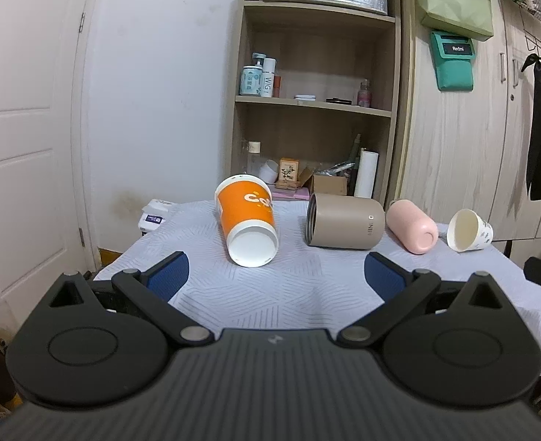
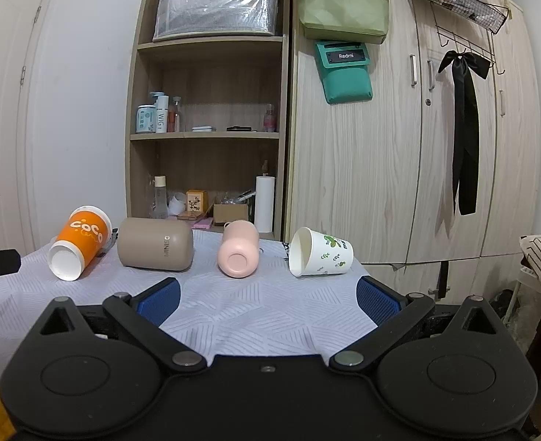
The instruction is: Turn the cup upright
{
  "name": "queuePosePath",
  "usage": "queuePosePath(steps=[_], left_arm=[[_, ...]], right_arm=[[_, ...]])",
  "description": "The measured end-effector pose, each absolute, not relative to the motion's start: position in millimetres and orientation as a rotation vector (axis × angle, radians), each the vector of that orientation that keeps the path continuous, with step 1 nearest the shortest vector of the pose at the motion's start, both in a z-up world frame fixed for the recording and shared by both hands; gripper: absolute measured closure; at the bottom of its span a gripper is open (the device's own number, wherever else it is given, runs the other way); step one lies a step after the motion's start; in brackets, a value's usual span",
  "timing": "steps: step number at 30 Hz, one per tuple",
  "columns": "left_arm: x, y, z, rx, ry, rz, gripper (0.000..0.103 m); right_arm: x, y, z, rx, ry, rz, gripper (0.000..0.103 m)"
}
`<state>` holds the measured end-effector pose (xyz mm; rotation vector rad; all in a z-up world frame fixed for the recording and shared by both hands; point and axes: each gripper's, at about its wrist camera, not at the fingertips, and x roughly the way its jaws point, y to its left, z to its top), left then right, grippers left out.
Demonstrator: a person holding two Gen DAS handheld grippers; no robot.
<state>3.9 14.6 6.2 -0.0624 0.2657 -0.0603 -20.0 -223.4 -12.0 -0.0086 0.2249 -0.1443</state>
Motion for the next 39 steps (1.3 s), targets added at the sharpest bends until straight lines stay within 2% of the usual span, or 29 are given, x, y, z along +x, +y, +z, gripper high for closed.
queuePosePath(steps=[39], left_arm=[[8.9, -15.1, 9.9, -0.036, 0.341, -0.139, 0.0]], right_arm=[[-10.4, -245.1, -23.3, 0.048, 0.264, -0.084, 0.0]])
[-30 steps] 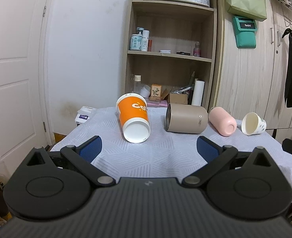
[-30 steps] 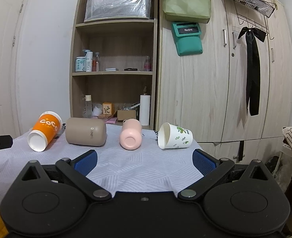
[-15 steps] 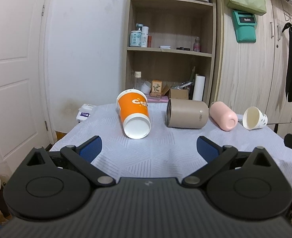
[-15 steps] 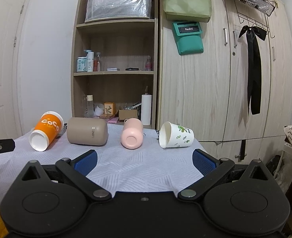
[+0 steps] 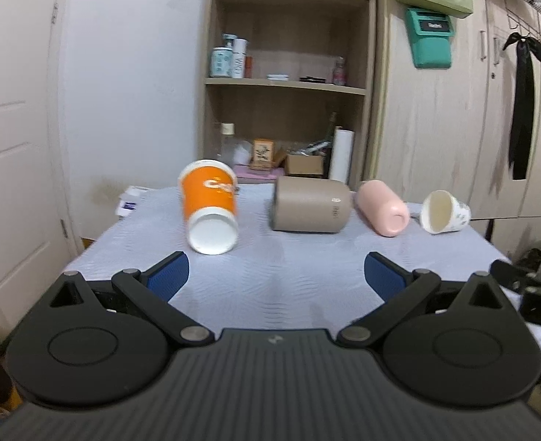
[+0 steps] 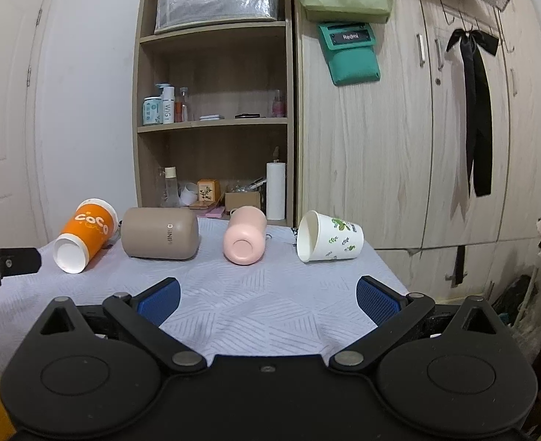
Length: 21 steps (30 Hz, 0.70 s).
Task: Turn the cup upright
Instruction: 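Move the right tool toward the white leaf-print cup lying on its side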
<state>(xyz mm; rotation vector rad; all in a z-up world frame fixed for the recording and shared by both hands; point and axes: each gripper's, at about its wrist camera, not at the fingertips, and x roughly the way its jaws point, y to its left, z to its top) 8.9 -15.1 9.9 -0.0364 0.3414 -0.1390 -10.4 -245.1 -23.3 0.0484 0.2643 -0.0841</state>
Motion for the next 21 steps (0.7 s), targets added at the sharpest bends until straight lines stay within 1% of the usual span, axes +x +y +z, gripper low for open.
queuePosePath(steps=[5, 10, 14, 17, 21], left_arm=[[25.4, -35.0, 8.1, -0.067, 0.419, -0.154, 0.0], [56.4, -63.8, 13.4, -0.118, 0.509, -0.197, 0.0], [80.7, -95.4, 18.5, -0.131, 0.563, -0.226, 0.0], [97.3, -119.3, 22.8, -0.166, 0.592, -0.289, 0.0], [114.2, -148.8, 26.1, -0.211, 0.609, -0.344, 0.0]], right_arm=[[-5.3, -264.8, -31.6, 0.114, 0.264, -0.075, 0.0], [-4.5, -289.3, -26.1, 0.093, 0.214, -0.004, 0.0], [10.6, -315.3, -6.4, 0.026, 0.258, 0.027, 0.0], [32.1, -338.4, 11.9, -0.038, 0.329, 0.126, 0.0], [64.3, -364.7, 23.5, -0.136, 0.366, 0.177, 0.001]])
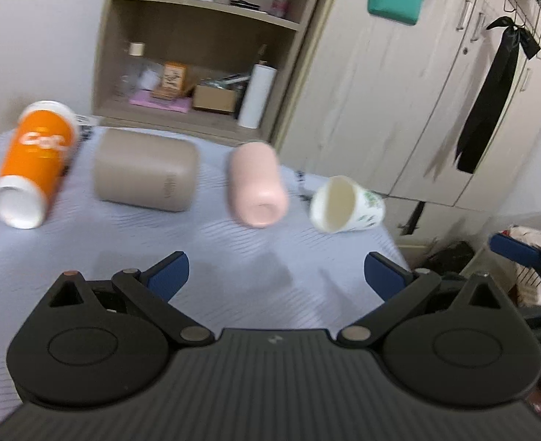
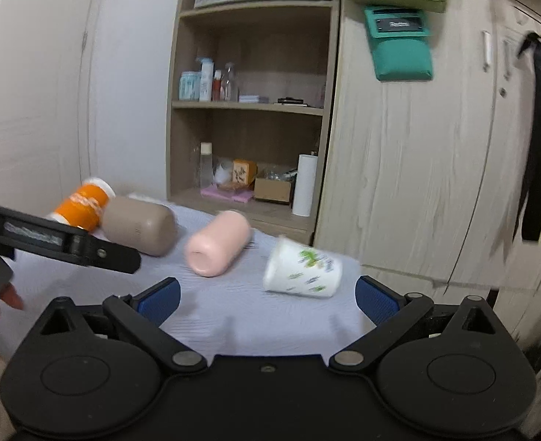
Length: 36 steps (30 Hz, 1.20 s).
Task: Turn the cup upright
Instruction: 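Move the right tool toward the white leaf-print cup lying on its side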
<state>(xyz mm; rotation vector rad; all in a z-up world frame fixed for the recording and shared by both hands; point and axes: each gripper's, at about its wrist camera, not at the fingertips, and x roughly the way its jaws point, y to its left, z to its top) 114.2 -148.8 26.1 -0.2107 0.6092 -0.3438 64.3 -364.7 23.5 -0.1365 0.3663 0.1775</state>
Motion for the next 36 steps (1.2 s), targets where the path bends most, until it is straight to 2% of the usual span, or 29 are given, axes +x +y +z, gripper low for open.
queuePosePath(steps=[7, 18, 27, 36], left_arm=[[143.8, -177.5, 7.0, -0.381, 0.692, -0.351, 0.001], [177.4, -199.8, -10.0, -0.365, 0.732, -0.263, 0.003], [183.7, -197.7, -16.0, -0.366, 0.747, -0.297, 0.003], [198.6, -198.5, -23.0, -0.431, 0.765, -0.299, 0.003]], right_arm=[[115.8, -384.4, -3.7, -0.232, 0.439, 0.302, 0.001], [170.7, -394.6, -25.7, -0.546, 0.44, 0.396, 0.003], [205.7, -412.0, -46.6, -0.502, 0.512, 0.426, 0.004], [243.4, -401.5, -38.6, -0.579, 0.565, 0.579, 0.002]])
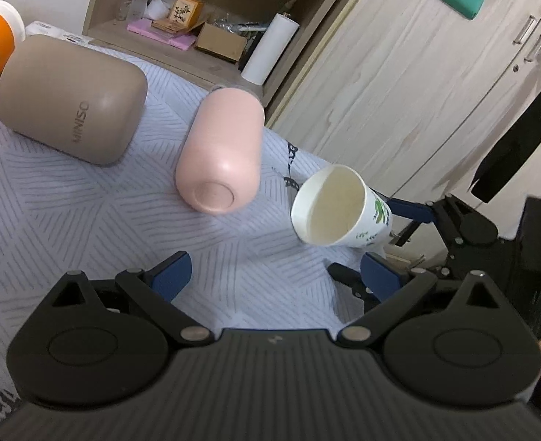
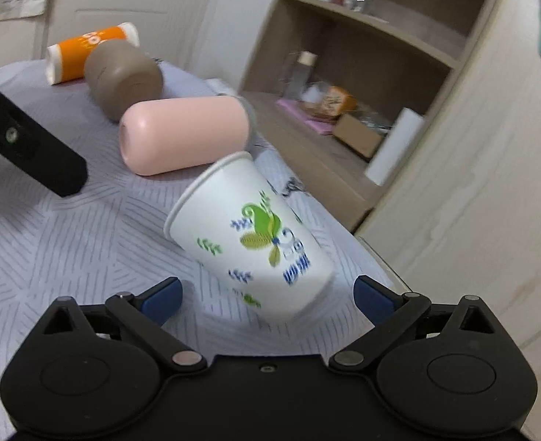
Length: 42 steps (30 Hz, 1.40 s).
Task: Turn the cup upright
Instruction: 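Move the right tool toward the white leaf-print cup lying on its side, then close the right gripper on the white cup's body and lift it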
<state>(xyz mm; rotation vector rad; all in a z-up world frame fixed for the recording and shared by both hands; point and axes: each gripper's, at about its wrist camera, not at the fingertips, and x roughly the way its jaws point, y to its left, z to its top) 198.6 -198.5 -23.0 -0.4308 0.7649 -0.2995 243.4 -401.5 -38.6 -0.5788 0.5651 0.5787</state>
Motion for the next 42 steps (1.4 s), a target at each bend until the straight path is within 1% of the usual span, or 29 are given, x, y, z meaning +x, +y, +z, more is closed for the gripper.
queuePosePath(steps=[3, 8, 10, 12, 13, 18, 26, 32, 42], left_arm=[[199.8, -197.4, -23.1, -0.42, 0.763, -0.306, 0.003], [198.3, -193.6, -24.0, -0.402, 0.743, -0.302, 0.003], [193.8, -195.7, -25.9, -0.385, 0.734, -0.304, 0.003], [189.3, -196.2, -27.2, -0.386, 0.729, -0.31, 0.003], [187.2, -196.4, -28.0, -0.39, 0.727, -0.313, 0.003], [180.5, -193.7, -30.7, -0.409, 0.729, -0.333, 0.003], [169.1, -176.9, -33.1, -0.458, 0.732, -0.341, 0.003], [155.7, -148.8, -41.0, -0.556, 0.747, -0.378, 0.003], [140.0, -104.4, -47.9, -0.634, 0.735, -0.414, 0.004]], right_arm=[[255.3, -396.1, -37.1, -0.589, 0.567, 0.593, 0.001], [257.4, -392.7, -36.7, -0.518, 0.59, 0.611, 0.003], [254.3, -392.6, -35.7, -0.492, 0.6, 0.588, 0.008], [250.1, -392.9, -34.2, -0.471, 0.604, 0.572, 0.019], [249.4, -393.6, -33.9, -0.466, 0.614, 0.556, 0.022], [236.9, -399.1, -27.5, -0.346, 0.643, 0.538, 0.03], [189.0, -368.5, -30.4, -0.327, 0.578, 0.467, 0.033], [164.3, -340.6, -29.0, -0.199, 0.64, 0.334, 0.034], [136.2, -284.5, -27.0, -0.078, 0.637, 0.273, 0.035]])
